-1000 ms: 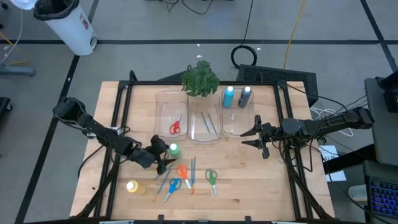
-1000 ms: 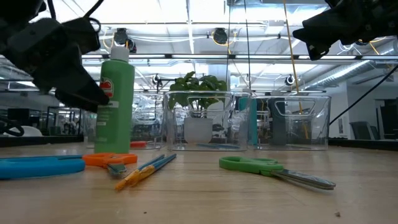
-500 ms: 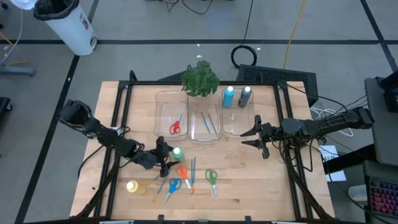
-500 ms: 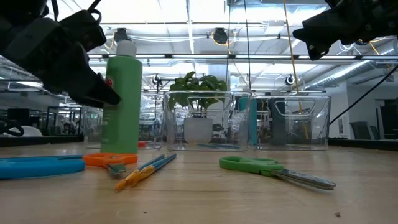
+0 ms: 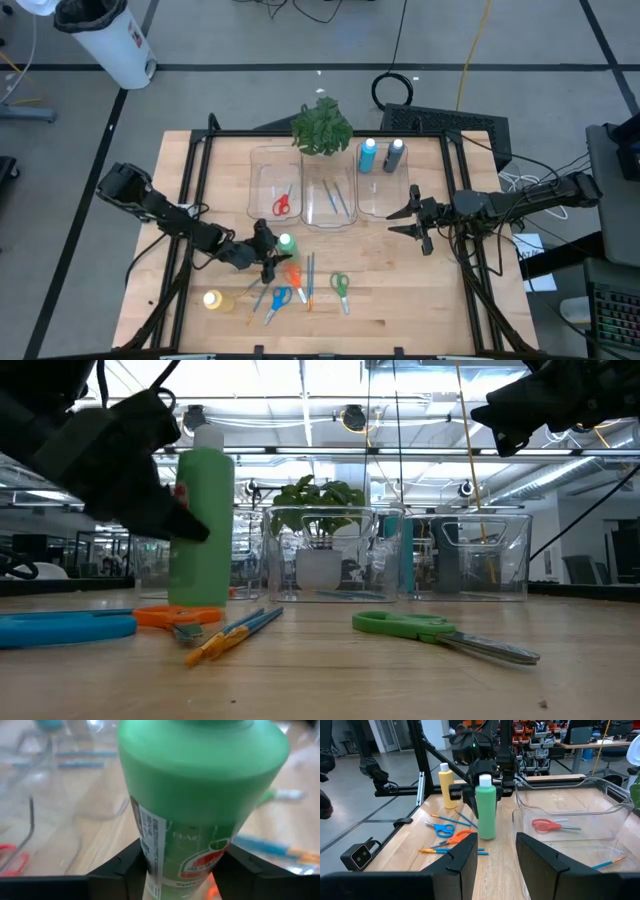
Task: Pick & Place Paint Supplies
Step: Put the green paint bottle into the right transparent bin
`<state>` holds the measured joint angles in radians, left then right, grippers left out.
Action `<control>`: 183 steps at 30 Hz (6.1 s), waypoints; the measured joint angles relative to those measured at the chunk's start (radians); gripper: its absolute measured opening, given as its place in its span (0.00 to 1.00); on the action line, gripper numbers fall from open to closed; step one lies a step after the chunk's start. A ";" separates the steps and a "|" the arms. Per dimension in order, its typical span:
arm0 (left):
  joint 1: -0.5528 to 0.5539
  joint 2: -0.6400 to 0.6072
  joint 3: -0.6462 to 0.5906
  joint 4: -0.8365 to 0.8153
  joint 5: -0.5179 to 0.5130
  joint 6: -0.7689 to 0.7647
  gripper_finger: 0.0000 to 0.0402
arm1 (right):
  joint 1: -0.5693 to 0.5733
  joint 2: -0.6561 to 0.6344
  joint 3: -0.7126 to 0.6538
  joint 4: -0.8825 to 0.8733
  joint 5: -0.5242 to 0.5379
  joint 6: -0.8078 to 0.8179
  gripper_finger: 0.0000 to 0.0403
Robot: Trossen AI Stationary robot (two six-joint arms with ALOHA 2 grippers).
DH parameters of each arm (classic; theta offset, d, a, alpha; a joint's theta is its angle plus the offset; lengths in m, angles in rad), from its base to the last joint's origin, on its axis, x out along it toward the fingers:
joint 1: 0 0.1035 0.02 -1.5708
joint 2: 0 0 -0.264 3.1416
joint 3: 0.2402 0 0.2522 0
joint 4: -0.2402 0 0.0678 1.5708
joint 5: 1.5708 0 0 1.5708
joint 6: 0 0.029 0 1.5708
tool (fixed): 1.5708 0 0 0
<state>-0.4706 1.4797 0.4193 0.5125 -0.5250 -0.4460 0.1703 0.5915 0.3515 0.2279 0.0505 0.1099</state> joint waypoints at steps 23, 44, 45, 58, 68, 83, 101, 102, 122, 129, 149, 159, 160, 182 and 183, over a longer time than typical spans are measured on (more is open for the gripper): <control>0.139 0.110 0.538 -0.352 0.030 0.211 0.42 | 0.023 0.031 -0.001 0.055 -0.003 0.002 0.31; 0.244 0.487 0.870 -0.354 0.157 0.233 0.42 | 0.081 0.208 0.000 0.251 -0.002 -0.069 0.43; 0.244 0.492 0.877 -0.354 0.156 0.235 0.42 | 0.089 0.226 0.000 0.278 -0.002 -0.082 0.46; 0.239 0.498 0.882 -0.338 0.187 0.242 0.42 | 0.102 0.503 0.000 0.660 0.105 -0.123 0.67; 0.239 0.498 0.881 -0.347 0.187 0.242 0.42 | 0.100 0.589 0.038 0.701 0.106 -0.069 0.63; 0.239 0.498 0.880 -0.362 0.187 0.241 0.42 | 0.100 0.658 0.115 0.600 0.106 -0.045 0.62; 0.239 0.498 0.880 -0.368 0.188 0.232 0.42 | 0.100 0.629 0.116 0.569 0.103 -0.052 0.27; 0.239 0.498 0.880 -0.368 0.190 0.227 0.42 | 0.100 0.629 0.116 0.568 0.103 -0.052 0.27; 0.239 0.419 0.880 -0.430 0.244 0.284 0.86 | 0.100 0.514 0.113 0.419 0.101 -0.015 0.27; 0.239 0.264 0.880 -0.600 0.247 0.315 0.93 | 0.100 0.374 0.114 0.253 0.103 0.040 0.27; 0.242 0.045 0.599 -0.455 0.236 0.336 0.93 | 0.162 0.151 0.114 0.040 0.135 0.054 0.27; 0.237 -0.170 0.304 -0.213 0.236 0.335 0.92 | 0.164 0.123 0.114 0.063 0.177 0.022 0.27; 0.237 -0.182 0.283 -0.175 0.236 0.336 0.92 | 0.164 0.110 0.114 0.063 0.198 0.011 0.27; 0.281 -0.203 0.179 -0.080 0.236 0.328 0.91 | -0.081 -0.071 0.114 -0.043 0.270 -0.089 0.27; 0.281 -0.203 0.179 -0.082 0.236 0.326 0.91 | -0.095 -0.071 0.114 -0.056 0.270 -0.084 0.27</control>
<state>-0.1894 1.2762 0.5983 0.4310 -0.2892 -0.1201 0.0757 0.5203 0.4656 0.1724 0.3202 0.0260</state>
